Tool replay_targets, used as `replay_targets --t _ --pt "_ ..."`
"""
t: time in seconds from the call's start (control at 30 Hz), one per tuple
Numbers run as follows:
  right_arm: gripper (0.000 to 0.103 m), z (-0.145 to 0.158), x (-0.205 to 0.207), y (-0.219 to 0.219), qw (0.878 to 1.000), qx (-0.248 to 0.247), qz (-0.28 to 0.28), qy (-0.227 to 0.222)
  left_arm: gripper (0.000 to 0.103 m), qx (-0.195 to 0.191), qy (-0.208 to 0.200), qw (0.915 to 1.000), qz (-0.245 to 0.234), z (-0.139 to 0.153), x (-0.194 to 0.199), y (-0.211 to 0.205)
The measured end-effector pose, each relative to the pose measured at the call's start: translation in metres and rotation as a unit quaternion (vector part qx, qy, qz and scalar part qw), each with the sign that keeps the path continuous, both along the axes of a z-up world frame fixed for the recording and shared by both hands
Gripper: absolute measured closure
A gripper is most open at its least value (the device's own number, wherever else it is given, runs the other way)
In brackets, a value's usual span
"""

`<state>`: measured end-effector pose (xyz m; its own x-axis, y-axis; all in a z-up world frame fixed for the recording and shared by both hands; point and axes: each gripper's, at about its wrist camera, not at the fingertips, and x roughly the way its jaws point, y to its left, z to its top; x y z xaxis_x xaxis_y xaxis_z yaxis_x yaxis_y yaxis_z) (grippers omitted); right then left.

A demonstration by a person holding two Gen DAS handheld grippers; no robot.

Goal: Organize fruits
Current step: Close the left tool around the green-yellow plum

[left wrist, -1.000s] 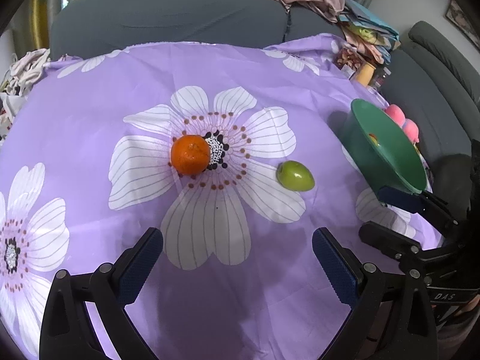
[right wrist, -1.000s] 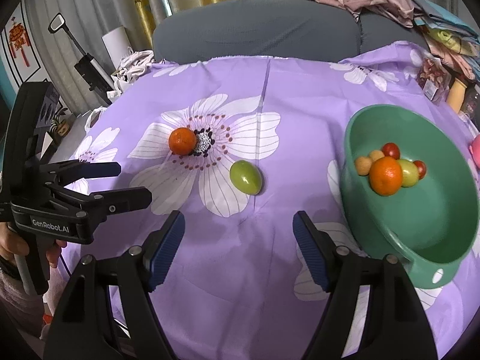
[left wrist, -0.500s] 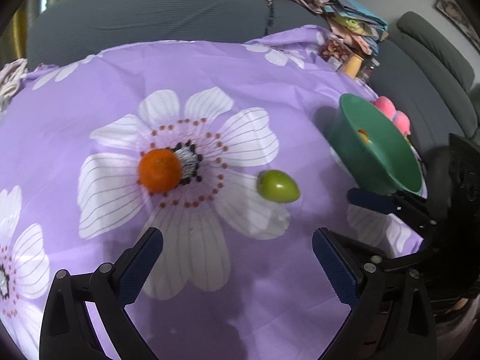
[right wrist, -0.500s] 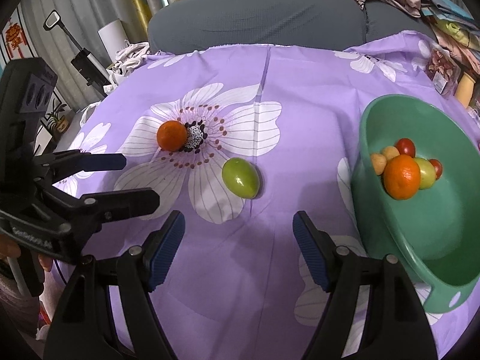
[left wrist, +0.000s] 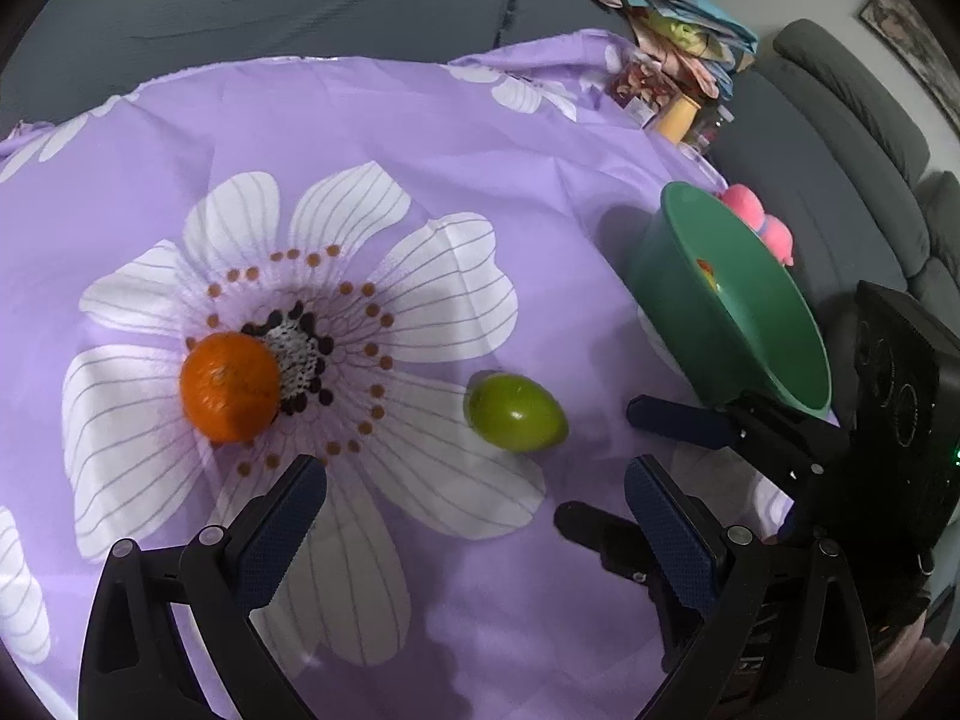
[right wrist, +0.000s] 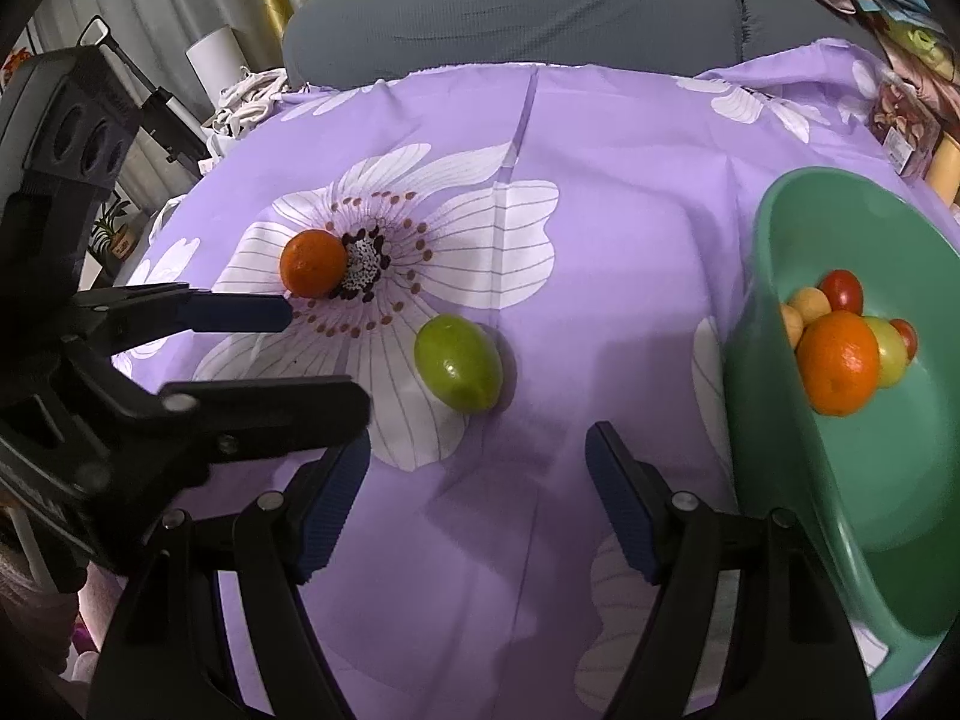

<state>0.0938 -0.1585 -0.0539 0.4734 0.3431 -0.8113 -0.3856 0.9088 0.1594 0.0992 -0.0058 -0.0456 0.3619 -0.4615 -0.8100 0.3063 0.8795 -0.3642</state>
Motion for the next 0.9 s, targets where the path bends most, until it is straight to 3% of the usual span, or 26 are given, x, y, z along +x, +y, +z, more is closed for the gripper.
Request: replay_targets --t 0.23,0.37,0.43,0.57,0.83,0.9 --pt "0.031 -0.005 0.009 -0.001 1.0 0.001 0.005 0.009 0.004 -0.004 0.002 0.9999 -0.015 -0.006 0.01 -0.003" --pt "0.038 -0.006 0.012 0.001 1.0 0.001 0.014 0.011 0.006 -0.01 0.0 0.9996 -0.028 -0.008 0.012 -0.008" --pt "0.042 -0.008 0.015 0.003 1.0 0.003 0.019 0.013 0.017 -0.01 0.0 0.9993 -0.035 -0.01 0.013 -0.012" --pt "0.047 -0.01 0.021 0.004 1.0 0.003 0.025 0.018 0.021 -0.01 0.002 0.9991 -0.042 -0.013 0.017 -0.017" --pt "0.055 -0.014 0.029 0.007 0.999 0.01 0.031 0.029 0.05 -0.024 0.016 0.998 -0.056 -0.02 0.024 -0.024" --pt "0.058 -0.015 0.03 0.009 0.999 0.007 0.034 0.029 0.053 -0.028 0.02 0.9978 -0.057 -0.02 0.025 -0.024"
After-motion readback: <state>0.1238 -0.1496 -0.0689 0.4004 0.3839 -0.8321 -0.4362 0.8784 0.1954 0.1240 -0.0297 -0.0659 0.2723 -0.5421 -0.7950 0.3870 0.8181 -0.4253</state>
